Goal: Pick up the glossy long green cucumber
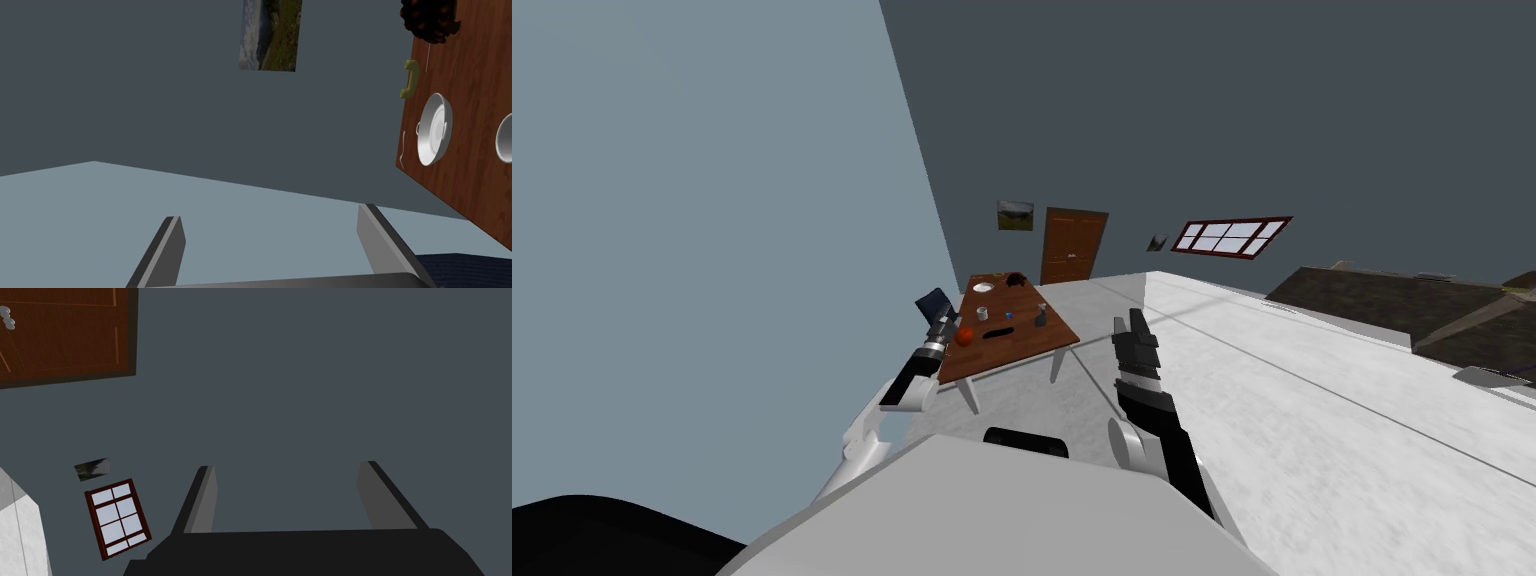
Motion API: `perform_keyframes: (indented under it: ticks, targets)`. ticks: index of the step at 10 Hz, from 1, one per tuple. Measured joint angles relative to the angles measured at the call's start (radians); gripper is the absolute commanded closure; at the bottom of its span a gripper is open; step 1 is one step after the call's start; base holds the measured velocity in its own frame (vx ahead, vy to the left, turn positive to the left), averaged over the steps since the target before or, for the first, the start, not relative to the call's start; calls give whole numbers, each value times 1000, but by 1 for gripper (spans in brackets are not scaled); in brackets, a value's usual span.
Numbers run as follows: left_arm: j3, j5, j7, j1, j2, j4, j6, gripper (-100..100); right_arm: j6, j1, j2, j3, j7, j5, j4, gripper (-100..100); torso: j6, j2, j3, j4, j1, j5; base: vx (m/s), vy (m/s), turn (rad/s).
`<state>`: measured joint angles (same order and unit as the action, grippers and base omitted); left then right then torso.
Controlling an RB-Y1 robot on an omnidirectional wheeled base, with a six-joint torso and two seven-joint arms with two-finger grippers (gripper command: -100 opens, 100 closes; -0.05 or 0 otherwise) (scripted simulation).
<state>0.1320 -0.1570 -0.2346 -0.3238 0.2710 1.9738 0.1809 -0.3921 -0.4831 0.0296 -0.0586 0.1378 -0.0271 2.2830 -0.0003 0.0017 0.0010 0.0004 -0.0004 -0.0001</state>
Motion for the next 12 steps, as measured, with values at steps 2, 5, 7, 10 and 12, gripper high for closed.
perform_keyframes:
  ticks: [2, 5, 7, 10, 12]
  targets:
    - [13, -9, -21, 23, 18, -34, -47, -100, 0, 0, 0, 0, 0, 0, 0, 0, 0, 0, 0, 0, 0, 0, -24, -16, -88]
    - [28, -18, -49, 62, 40, -97, -120, -100, 0, 0, 0, 0, 0, 0, 0, 0, 0, -1, 0, 0, 0, 0, -20, -19, -97]
    - [37, -23, -66, 83, 53, -140, -161, -100, 0, 0, 0, 0, 0, 0, 0, 0, 0, -1, 0, 0, 0, 0, -15, -20, -84]
    - [48, -25, -86, 135, 65, -209, -240, -100, 0, 0, 0, 0, 0, 0, 0, 0, 0, -1, -1, 0, 0, 0, -10, -18, -117]
    - [56, -26, -100, 167, 74, -257, -293, -100, 0, 0, 0, 0, 0, 0, 0, 0, 0, -2, -1, 0, 0, 0, -3, -17, -108]
